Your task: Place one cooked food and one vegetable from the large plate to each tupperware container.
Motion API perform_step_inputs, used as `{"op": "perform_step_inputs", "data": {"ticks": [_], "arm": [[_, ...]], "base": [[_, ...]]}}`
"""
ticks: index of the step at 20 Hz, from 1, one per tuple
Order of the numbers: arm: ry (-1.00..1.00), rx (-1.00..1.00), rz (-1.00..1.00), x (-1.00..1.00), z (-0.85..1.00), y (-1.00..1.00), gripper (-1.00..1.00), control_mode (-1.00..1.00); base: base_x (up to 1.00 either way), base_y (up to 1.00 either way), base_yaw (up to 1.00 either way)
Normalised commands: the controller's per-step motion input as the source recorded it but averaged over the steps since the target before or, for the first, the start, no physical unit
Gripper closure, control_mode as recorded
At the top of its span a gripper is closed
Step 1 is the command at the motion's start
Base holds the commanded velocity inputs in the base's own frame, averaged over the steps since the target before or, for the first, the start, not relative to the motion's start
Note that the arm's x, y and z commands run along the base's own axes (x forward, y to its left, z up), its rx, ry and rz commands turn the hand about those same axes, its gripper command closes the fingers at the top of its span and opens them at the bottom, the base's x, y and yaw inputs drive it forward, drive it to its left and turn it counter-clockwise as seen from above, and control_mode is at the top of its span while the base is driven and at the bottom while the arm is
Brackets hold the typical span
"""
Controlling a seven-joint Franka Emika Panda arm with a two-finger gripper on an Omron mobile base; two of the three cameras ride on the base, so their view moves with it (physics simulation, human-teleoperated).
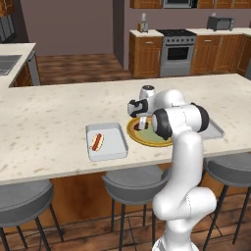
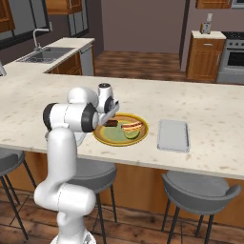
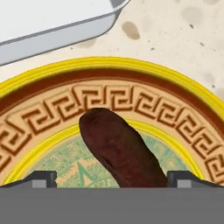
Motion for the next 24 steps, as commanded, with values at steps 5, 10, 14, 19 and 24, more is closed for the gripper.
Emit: {"op": "perform_step_inputs", "data": {"ticks": [5, 10, 14, 19, 24], "arm": [[0.0, 0.0, 0.15, 0.12, -0.11, 0.0, -1.0, -1.0], [0.05, 0.0, 0.09, 0.0, -0.24, 0.0, -1.0, -1.0], [0.12, 0.0, 0.06, 0.0, -0.2, 0.0, -1.0, -1.0], [0.03, 0.0, 0.07, 0.0, -0.01, 0.0, 1.0, -1.0], [0.0, 0.0, 0.0, -0.01, 0.0, 0.07, 1.0, -1.0]], "base": [[0.0, 0.0, 0.0], [0.0, 0.0, 0.0], [0.0, 0.0, 0.0], [0.0, 0.0, 0.0], [0.0, 0.0, 0.0]]}}
